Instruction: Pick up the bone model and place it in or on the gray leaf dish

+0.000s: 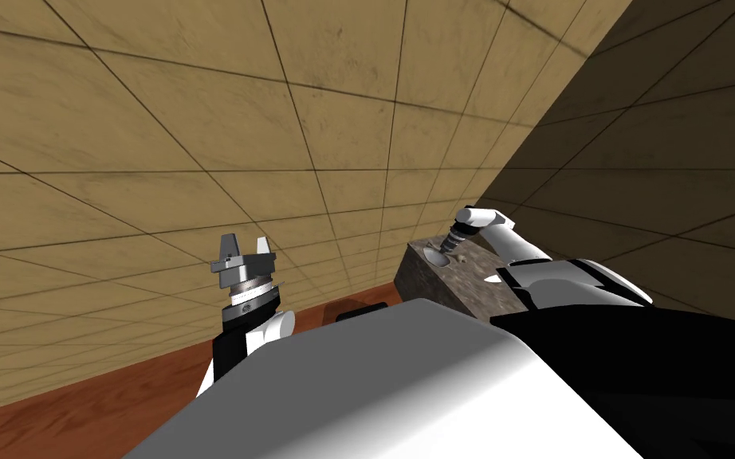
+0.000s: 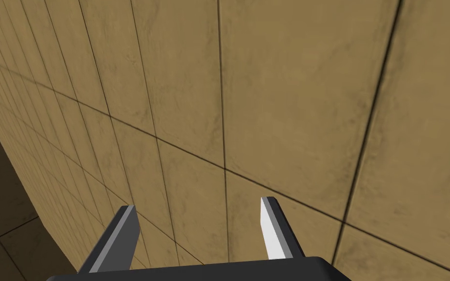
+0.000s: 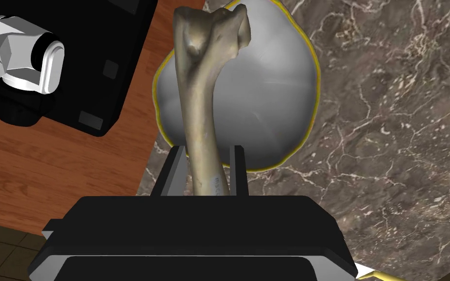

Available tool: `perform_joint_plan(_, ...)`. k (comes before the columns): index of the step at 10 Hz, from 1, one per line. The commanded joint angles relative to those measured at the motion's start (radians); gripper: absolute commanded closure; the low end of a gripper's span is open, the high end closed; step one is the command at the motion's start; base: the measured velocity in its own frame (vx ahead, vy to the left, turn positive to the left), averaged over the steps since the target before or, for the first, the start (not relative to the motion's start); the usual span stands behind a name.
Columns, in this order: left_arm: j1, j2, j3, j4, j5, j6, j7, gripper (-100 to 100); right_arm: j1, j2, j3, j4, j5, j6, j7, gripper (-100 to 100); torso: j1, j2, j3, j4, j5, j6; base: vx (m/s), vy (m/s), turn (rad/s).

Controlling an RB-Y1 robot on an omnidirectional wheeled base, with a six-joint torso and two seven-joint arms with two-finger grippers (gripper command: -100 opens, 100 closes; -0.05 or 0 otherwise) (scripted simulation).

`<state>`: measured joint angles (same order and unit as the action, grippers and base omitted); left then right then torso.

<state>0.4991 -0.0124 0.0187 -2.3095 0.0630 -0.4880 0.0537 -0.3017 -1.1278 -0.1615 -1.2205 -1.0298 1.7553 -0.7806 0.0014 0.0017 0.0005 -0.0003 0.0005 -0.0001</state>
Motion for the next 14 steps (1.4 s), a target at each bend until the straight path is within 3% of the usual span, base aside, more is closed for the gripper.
perform_joint_plan(1, 0.0, 0.0, 0.0, 0.0, 0.0, 0.0, 0.0, 0, -0.021, -0.014, 0.02, 0.05, -0.022, 0.001, 0.015, 100, 0.0, 0.0, 0.0, 0.0, 0.0, 0.0, -0.004, -0.001, 0.066)
perform_joint_plan(14, 0.0, 0.0, 0.0, 0.0, 0.0, 0.0, 0.0, 0, -0.105, -0.074, 0.111, 0.392, -0.157, 0.002, 0.098, 100, -0.002, 0.001, 0.001, 0.001, -0.001, 0.003, -0.004, -0.01, 0.049)
